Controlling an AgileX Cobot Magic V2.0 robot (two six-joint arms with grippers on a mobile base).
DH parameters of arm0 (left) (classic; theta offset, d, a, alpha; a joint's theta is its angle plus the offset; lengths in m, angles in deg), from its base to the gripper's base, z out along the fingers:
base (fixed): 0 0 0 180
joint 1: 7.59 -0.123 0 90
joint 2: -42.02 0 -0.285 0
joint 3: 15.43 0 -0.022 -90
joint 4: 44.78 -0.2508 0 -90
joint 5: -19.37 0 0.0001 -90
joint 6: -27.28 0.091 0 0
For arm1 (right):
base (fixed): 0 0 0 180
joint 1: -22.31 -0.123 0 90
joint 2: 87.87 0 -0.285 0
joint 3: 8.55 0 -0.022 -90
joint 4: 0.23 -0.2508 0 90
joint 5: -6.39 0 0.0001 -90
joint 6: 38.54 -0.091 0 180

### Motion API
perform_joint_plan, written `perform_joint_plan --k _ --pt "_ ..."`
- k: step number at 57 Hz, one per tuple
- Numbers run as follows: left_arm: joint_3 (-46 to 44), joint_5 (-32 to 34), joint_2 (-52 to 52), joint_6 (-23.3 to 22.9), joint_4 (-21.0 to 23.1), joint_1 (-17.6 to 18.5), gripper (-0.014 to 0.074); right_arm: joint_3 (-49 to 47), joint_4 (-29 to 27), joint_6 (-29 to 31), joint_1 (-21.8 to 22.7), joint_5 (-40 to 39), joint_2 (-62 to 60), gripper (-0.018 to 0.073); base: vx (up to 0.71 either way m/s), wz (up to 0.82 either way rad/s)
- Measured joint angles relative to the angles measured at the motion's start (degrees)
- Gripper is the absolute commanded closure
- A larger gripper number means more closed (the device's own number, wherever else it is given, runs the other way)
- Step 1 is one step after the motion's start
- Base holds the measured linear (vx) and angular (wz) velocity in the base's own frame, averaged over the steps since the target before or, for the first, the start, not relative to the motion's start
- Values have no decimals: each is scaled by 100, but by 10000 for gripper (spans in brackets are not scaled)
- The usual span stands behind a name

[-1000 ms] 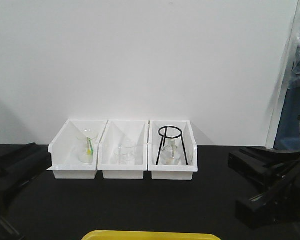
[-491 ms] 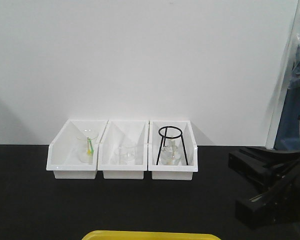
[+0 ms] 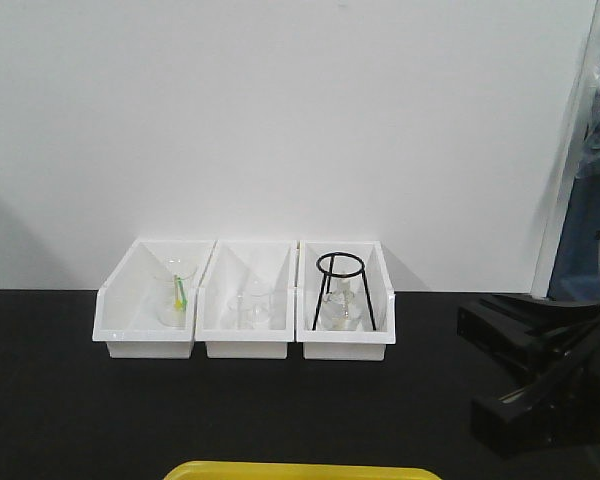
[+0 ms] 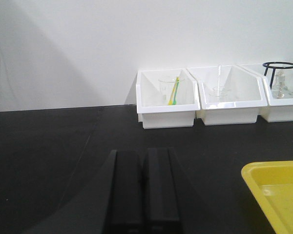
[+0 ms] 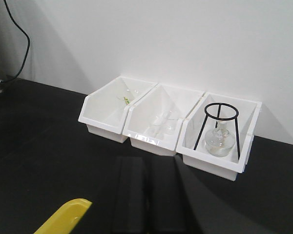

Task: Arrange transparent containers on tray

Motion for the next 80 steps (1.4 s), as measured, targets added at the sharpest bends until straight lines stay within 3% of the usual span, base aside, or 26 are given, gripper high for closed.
perform_joint_plan --k 48,56,62,70,80 --pt "0 86 0 -23 -2 148 603 0 0 0 0 6 0 430 0 0" --pt "0 86 0 -23 -2 148 603 0 0 77 0 68 0 503 0 0" --pt "0 86 0 -23 -2 148 603 18 -71 507 7 593 -181 574 0 0" --pt "0 86 0 -23 -2 148 603 434 -663 1158 547 937 -814 572 0 0" --pt "0 86 0 -23 -7 148 603 1709 -1644 2110 1973 418 -2106 572 0 0"
